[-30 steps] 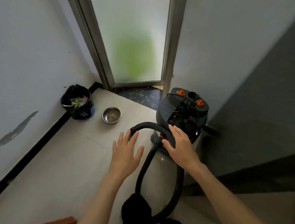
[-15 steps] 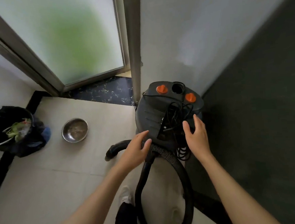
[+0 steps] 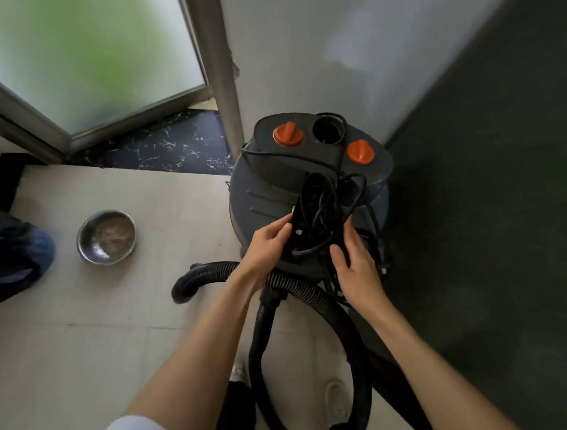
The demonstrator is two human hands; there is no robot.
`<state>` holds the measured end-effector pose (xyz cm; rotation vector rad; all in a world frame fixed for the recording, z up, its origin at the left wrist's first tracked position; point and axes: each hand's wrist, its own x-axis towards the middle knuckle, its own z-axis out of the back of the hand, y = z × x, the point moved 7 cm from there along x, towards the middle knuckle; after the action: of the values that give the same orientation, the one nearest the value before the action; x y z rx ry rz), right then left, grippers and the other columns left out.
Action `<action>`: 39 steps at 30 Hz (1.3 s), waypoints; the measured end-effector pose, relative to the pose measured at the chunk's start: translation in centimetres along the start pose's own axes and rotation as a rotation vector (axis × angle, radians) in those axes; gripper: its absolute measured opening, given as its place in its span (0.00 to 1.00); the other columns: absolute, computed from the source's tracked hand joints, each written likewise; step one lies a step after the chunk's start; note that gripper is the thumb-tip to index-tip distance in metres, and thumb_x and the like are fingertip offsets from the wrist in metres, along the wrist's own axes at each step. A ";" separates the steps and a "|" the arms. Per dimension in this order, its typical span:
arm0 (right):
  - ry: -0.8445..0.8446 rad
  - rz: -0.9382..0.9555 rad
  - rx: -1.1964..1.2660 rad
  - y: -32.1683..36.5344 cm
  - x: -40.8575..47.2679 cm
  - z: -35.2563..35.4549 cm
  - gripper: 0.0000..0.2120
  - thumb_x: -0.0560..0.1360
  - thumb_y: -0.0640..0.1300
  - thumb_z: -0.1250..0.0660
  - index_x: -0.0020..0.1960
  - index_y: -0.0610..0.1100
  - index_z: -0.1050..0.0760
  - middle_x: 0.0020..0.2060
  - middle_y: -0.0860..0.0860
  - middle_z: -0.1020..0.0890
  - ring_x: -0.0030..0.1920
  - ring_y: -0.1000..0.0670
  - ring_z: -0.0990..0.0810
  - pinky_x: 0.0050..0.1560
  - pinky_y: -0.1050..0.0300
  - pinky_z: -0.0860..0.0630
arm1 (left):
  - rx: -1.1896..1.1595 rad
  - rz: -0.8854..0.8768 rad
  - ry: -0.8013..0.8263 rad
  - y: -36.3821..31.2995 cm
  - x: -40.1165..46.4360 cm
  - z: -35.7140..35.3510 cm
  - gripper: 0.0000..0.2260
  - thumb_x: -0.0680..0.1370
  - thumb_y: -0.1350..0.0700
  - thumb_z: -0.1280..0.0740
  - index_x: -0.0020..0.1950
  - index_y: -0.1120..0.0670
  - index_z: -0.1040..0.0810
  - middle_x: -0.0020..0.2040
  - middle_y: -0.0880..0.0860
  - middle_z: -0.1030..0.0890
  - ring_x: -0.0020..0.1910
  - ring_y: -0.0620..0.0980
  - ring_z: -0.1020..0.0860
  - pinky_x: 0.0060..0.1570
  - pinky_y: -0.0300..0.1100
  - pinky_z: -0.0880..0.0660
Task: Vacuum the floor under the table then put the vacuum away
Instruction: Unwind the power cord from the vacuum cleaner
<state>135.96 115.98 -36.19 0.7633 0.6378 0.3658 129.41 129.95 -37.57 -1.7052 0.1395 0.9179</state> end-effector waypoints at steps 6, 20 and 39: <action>-0.027 0.101 -0.070 -0.8 -0.3 -0.4 0.26 0.81 0.38 0.43 0.76 0.46 0.45 0.75 0.51 0.39 0.71 0.58 0.43 0.73 0.44 0.42 | -0.101 0.057 -0.029 1.5 0.0 0.7 0.17 0.79 0.63 0.38 0.68 0.59 0.28 0.57 0.57 0.19 0.57 0.51 0.21 0.63 0.48 0.27; 0.212 0.123 -0.159 -2.2 -6.9 -5.1 0.23 0.81 0.40 0.44 0.76 0.43 0.42 0.75 0.49 0.38 0.75 0.51 0.43 0.70 0.63 0.47 | -0.178 0.059 -0.221 7.4 -8.9 2.8 0.16 0.79 0.65 0.38 0.67 0.62 0.28 0.57 0.58 0.20 0.56 0.52 0.22 0.60 0.45 0.26; 0.362 0.362 -0.366 -3.9 -15.9 -9.7 0.23 0.81 0.40 0.42 0.75 0.42 0.40 0.72 0.46 0.33 0.73 0.48 0.38 0.73 0.54 0.42 | -0.277 0.054 -0.465 16.5 -20.3 3.6 0.15 0.79 0.64 0.38 0.66 0.61 0.26 0.56 0.55 0.20 0.57 0.51 0.22 0.64 0.47 0.29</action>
<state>117.91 110.11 -38.04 0.4587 0.7435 0.9422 104.96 120.02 -37.70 -1.6933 -0.2637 1.3998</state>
